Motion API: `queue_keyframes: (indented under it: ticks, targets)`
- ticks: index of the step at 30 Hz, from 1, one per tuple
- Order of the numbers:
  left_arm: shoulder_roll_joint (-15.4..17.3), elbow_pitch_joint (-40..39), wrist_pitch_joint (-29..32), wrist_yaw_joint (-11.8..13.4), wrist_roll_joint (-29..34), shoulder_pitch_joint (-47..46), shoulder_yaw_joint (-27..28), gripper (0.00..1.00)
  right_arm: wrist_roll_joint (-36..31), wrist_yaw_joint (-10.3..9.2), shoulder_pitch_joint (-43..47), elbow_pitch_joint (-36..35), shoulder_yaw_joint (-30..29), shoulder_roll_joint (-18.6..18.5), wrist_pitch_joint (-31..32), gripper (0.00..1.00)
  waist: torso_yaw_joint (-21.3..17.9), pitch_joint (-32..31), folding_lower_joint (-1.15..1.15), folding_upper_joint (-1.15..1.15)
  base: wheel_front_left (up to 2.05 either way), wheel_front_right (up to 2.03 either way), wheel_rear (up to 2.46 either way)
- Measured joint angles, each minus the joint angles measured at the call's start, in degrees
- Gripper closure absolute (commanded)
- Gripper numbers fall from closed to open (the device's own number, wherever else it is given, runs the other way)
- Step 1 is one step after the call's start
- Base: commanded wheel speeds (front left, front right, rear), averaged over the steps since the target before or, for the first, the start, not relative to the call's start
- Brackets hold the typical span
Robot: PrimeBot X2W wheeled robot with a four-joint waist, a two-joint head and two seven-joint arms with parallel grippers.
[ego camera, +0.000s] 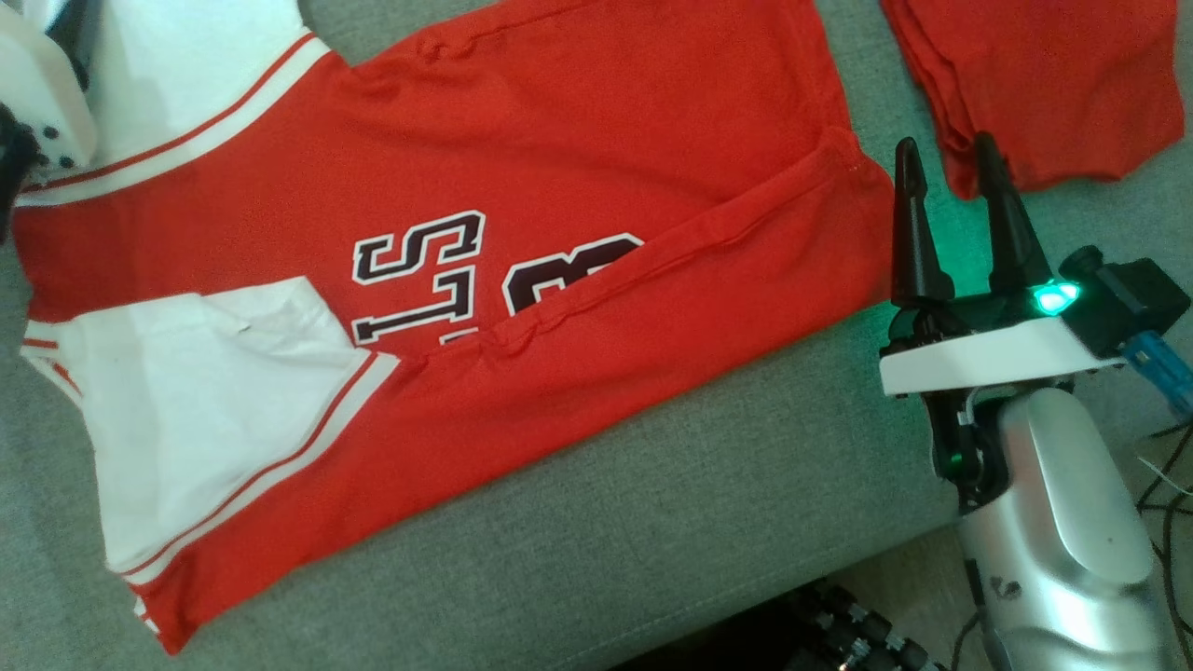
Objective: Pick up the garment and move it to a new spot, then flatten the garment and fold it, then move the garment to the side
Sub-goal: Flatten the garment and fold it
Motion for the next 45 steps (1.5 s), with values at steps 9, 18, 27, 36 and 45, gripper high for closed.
queue_keyframes:
  ticks: [9,18,27,36,45]
  targets:
    - [-0.58,0.27,2.30,0.00,-3.67,-2.26,-5.13,1.00,-0.37,0.00,-0.02,-0.13,-0.65,0.00,-0.01,0.00,0.60,0.18,0.00,0.00,0.00,0.00,0.00]
    - [-2.92,-0.30,-11.17,0.00,-4.05,0.25,-8.06,1.00,-5.92,0.00,-0.04,-0.30,-4.30,-0.01,1.00,0.00,4.25,-3.52,0.00,0.00,0.00,0.00,0.00]
    - [-5.32,-7.21,-21.13,0.00,-3.33,3.13,-11.45,1.00,-13.21,0.00,-3.85,-1.79,-8.93,-0.05,11.47,0.00,11.78,-7.99,-0.01,0.00,0.00,0.00,0.00]
    - [-5.23,-19.75,-21.57,1.19,-2.38,9.60,-14.79,1.00,-14.74,0.00,-13.92,8.56,-13.89,-5.12,25.41,0.00,19.78,-9.95,-0.01,0.00,0.00,0.00,0.00]
    - [-4.90,-29.10,-19.70,3.66,-1.96,12.20,-16.61,1.00,-20.42,0.00,-22.12,24.91,-13.40,-11.85,29.36,0.00,23.66,-7.97,0.00,0.00,0.00,0.00,0.00]
